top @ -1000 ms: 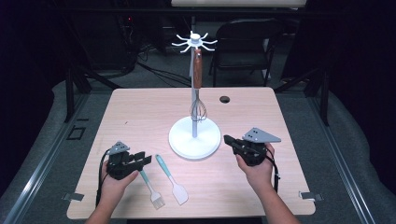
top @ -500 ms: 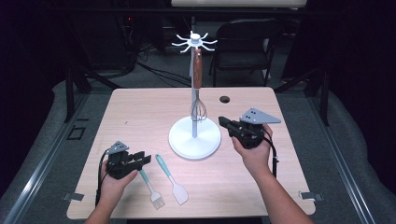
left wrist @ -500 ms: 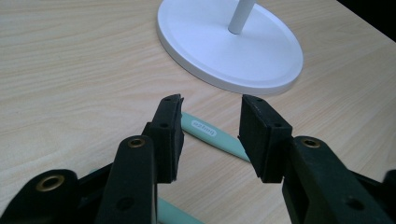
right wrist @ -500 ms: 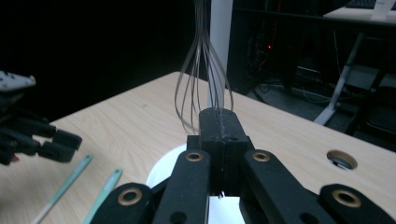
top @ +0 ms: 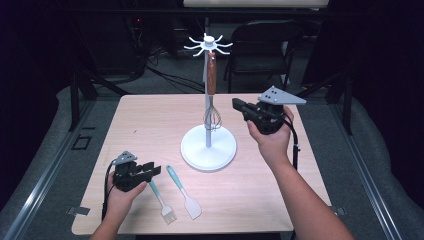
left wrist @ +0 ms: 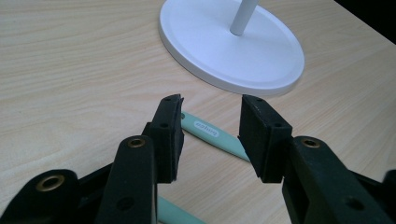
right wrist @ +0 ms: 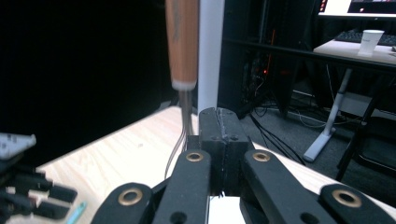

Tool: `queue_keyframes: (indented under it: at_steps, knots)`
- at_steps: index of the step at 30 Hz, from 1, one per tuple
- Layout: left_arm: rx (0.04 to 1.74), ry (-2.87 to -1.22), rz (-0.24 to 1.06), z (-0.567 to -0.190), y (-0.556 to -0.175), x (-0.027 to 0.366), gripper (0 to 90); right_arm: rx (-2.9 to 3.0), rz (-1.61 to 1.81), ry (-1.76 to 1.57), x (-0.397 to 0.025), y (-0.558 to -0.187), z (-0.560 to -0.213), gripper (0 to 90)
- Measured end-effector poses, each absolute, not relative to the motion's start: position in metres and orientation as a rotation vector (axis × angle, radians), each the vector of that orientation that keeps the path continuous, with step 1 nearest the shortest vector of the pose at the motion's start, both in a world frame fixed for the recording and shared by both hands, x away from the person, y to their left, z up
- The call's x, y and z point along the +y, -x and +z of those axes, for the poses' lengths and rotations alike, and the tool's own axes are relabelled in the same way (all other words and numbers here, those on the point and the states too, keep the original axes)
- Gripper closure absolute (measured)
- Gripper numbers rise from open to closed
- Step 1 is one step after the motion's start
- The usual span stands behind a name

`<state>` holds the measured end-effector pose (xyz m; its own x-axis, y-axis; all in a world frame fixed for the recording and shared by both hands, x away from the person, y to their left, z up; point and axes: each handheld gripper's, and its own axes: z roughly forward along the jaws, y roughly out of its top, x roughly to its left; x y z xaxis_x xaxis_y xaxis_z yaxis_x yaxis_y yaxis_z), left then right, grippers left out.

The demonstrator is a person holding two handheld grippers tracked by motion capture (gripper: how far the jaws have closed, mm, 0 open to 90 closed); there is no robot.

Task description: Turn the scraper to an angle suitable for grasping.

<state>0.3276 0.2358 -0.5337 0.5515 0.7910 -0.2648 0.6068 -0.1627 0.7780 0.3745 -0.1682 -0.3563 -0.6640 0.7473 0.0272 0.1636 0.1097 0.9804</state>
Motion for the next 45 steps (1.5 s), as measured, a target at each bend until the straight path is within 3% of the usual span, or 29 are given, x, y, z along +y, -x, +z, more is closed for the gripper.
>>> queue_keyframes:
  at_steps: [20,45]
  knots:
    - [1.156,-1.858,0.265,-0.534,-0.330,0.243,59.4,1.810,1.536,-0.862,-0.154,-0.409,-0.275,90.0]
    - [1.159,-1.865,0.269,-0.535,-0.331,0.244,59.5,1.821,1.585,-0.803,-0.137,-0.403,-0.264,90.0]
